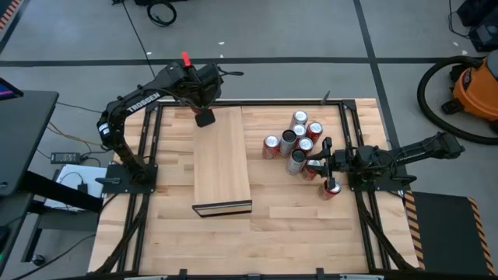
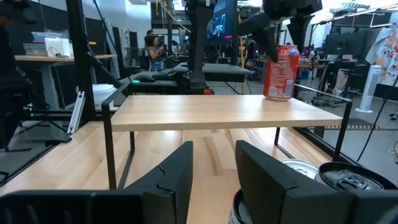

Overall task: Place canned beverage on shelf
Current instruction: Put the left orange soda can on the shelf, then align the orange soda can with the other orange soda can on the shelf

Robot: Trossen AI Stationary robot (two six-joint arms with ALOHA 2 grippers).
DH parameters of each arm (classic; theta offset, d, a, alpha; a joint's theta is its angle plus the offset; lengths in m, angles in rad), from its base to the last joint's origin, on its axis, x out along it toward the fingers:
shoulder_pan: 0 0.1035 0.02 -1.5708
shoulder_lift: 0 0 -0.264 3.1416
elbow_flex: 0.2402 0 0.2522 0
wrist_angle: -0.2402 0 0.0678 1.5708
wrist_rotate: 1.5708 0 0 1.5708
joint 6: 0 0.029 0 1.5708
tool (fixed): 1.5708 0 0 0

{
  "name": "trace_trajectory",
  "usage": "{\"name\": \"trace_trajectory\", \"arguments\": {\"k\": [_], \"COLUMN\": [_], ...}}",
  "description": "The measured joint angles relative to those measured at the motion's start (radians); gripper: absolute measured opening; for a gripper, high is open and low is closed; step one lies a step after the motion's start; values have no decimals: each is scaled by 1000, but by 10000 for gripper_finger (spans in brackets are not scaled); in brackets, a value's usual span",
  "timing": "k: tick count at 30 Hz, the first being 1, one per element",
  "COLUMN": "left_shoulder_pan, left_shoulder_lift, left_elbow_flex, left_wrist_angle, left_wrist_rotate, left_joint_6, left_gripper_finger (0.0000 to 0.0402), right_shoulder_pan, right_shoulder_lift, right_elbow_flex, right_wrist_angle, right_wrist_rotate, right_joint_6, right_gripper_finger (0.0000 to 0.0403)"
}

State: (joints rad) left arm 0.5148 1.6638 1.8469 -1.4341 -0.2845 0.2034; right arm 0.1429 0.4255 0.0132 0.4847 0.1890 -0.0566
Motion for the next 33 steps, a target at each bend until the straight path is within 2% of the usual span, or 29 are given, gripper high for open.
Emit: {"name": "trace_trajectory", "arguments": {"k": [5, 10, 13, 18, 25, 28, 33], "left_shoulder_pan": [-14, -45, -70, -129, -221, -248, -274], "left_shoulder_lift": [0, -7, -13, -15, -15, -4, 66], "left_elbow_flex": [0, 0, 0, 0, 0, 2, 2], "left_wrist_angle": [10, 16, 40, 125, 327, 411, 450], "left_wrist_rotate": [-19, -97, -142, -152, -86, -63, 18], "left_joint_6": [19, 66, 92, 126, 120, 60, -29], "left_gripper_finger": [368, 369, 369, 369, 369, 369, 369], "right_shoulder_pan": [0, 0, 0, 0, 0, 0, 0], "right_shoulder_lift": [0, 0, 0, 0, 0, 0, 0], "right_elbow_flex": [0, 0, 0, 0, 0, 0, 0], "right_wrist_angle": [0, 0, 0, 0, 0, 0, 0], "right_wrist_rotate": [0, 0, 0, 0, 0, 0, 0], "right_joint_6": [0, 0, 0, 0, 0, 0, 0], "right_gripper_finger": [130, 130, 130, 130, 130, 130, 130]}}
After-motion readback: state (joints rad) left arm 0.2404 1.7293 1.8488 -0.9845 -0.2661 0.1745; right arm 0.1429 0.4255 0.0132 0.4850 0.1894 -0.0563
